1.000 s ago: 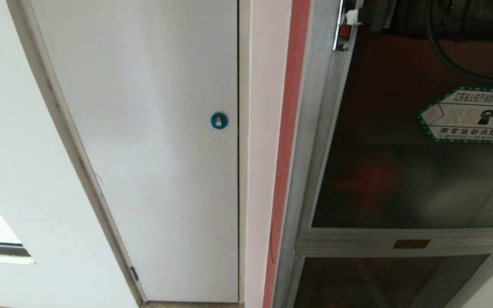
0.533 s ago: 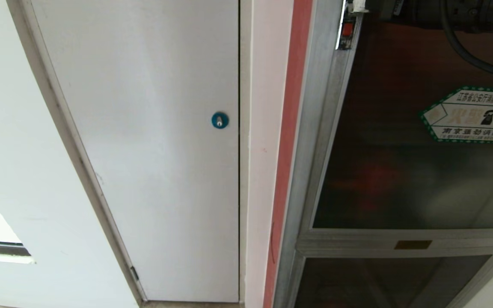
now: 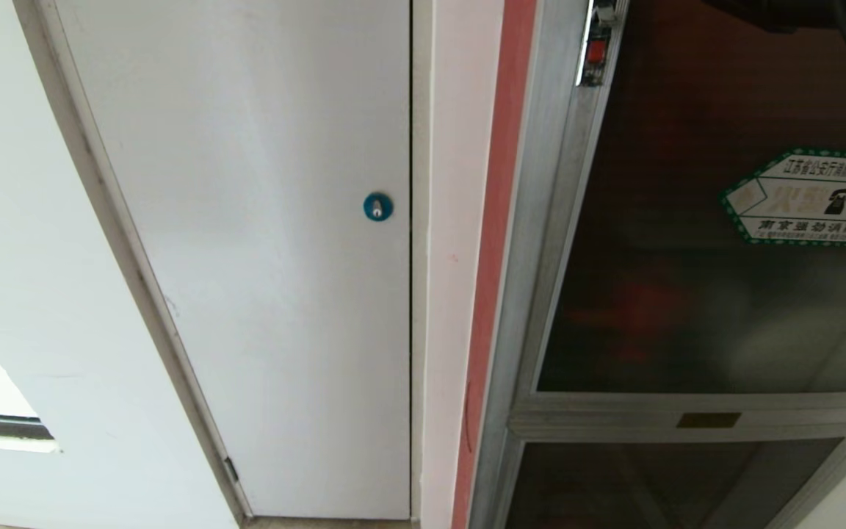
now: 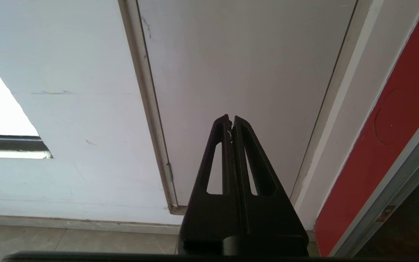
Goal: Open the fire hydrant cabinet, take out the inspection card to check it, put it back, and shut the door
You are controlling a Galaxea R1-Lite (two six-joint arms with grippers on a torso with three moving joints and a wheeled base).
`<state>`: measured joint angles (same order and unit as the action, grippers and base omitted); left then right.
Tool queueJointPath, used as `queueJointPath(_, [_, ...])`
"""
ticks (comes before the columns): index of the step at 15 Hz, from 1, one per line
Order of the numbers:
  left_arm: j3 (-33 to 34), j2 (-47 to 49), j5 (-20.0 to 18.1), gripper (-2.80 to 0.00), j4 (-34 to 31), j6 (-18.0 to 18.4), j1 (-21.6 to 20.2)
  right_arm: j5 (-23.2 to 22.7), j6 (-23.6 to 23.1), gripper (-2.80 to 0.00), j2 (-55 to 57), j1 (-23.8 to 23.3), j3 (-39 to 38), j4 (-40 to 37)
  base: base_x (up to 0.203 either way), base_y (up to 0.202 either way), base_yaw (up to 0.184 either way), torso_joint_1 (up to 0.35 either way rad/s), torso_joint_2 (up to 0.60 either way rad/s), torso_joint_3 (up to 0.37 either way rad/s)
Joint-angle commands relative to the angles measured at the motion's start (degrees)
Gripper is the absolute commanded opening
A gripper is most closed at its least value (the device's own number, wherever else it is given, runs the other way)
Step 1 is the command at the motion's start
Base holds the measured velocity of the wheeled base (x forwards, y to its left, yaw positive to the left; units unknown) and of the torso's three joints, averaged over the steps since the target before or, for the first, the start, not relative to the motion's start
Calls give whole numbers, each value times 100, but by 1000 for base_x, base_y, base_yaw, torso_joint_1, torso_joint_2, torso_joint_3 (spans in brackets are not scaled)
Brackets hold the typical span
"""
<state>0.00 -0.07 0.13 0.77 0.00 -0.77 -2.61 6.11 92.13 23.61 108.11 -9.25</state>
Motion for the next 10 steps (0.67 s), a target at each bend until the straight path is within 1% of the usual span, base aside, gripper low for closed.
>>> queueJointPath(1, [35,7,-5,-280,2,0,-2,-3,36,-280,-222,3,-85,2,0,0,0,0,0,0])
queueJointPath(3, [35,7,2,-280,2,0,-2,-66,312,-280,-342,-2,-80,2,0,0,0,0,0,0])
queueJointPath(5, [35,5,4,-280,2,0,-2,-389,630,-280,-404,-6,-63,-30,0,0,0,0,0,0])
queueJointPath(7, [35,7,-2,-280,2,0,-10,-486,698,-280,-341,-19,-32,-110,0,0,0,0,0,0])
queueJointPath(8, [35,-1,3,-280,2,0,-2,-616,761,-280,-307,-43,-2,-175,0,0,0,0,0,0])
queueJointPath(9, [35,-1,4,-280,2,0,-2,-881,872,-280,-265,-116,28,-208,0,0,0,0,0,0])
queueJointPath(10, [35,5,4,-280,2,0,-2,-966,957,-280,-185,-166,86,-216,0,0,0,0,0,0])
